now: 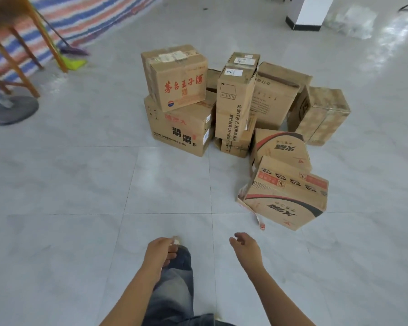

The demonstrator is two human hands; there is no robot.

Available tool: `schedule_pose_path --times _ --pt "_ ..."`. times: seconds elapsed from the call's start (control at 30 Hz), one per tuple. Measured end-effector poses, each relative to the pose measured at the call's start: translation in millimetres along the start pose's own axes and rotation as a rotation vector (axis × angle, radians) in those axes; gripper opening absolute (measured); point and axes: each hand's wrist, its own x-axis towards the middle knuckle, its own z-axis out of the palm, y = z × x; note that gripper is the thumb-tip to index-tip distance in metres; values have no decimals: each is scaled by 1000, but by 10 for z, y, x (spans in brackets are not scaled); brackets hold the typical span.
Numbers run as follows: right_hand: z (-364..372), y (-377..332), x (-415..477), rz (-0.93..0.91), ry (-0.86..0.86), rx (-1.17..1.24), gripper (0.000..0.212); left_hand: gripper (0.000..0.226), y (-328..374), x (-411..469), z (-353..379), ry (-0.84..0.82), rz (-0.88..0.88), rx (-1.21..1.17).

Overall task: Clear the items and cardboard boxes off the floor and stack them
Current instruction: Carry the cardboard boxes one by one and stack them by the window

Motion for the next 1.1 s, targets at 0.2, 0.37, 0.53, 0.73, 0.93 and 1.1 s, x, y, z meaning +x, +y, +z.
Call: schedule_pose_path --times 0.2,0.37,0.53,0.73,0.93,1.1 --pt "92 -706 782 15 2 -51 39 11 998 757 -18 -32 97 -56" --pt "235 -1488 1382 3 41 -29 38 11 1926 1291 -158 -42 145 -65" --pt "319 -1898 1778 21 -12 -109 38 13 2300 1682 -69 -77 56 -19" --pt "121 -2135 2504 87 0 -119 34 14 2796 2176 201 -74 -12 32" --pt "-273 -2714 3667 21 1 -48 39 12 3697 2787 675 -20 36 25" --pt "-827 -3156 4493 -14 42 -11 40 13 4431 3123 1261 -30 64 35"
